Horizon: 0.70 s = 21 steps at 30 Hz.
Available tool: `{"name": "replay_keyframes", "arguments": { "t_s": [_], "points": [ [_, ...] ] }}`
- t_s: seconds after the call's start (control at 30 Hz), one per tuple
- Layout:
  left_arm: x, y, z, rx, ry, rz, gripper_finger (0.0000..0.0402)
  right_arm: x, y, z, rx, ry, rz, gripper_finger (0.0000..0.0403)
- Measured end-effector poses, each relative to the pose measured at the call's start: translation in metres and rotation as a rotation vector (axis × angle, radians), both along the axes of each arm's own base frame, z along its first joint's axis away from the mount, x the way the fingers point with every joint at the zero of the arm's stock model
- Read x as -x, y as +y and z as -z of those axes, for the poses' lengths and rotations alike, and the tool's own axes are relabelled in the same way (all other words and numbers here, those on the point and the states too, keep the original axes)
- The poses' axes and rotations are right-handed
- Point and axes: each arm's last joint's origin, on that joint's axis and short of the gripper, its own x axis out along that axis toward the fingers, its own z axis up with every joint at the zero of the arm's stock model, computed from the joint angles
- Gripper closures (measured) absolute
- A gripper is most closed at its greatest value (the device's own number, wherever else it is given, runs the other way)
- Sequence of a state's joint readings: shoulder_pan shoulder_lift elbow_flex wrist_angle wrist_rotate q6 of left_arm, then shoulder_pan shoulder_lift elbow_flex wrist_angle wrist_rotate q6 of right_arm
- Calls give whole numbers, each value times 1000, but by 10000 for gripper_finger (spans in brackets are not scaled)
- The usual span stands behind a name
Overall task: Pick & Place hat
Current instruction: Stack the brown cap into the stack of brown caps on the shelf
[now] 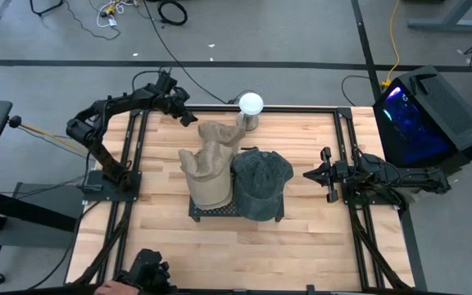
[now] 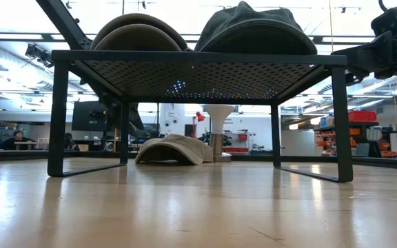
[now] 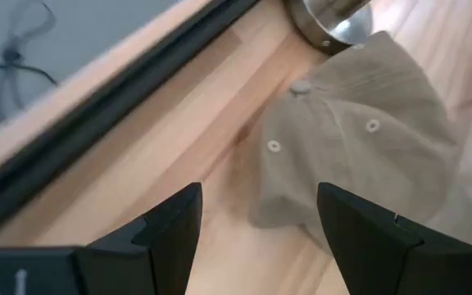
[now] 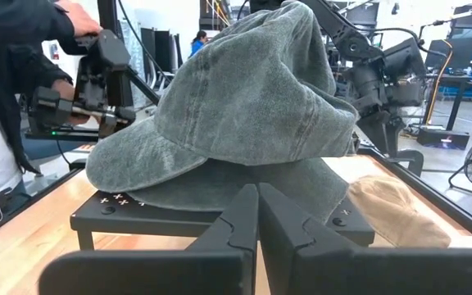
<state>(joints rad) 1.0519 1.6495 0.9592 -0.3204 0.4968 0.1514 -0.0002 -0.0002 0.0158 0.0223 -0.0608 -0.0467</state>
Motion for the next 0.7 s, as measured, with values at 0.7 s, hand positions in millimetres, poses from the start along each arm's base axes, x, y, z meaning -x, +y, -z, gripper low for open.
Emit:
{"name": "replay_keyframes", "arguments": {
  "t_s": [0.7],
  "points": [
    [-18, -7, 14, 82, -27, 57, 154, 0, 0, 0, 0, 0, 0, 388]
  ]
}}
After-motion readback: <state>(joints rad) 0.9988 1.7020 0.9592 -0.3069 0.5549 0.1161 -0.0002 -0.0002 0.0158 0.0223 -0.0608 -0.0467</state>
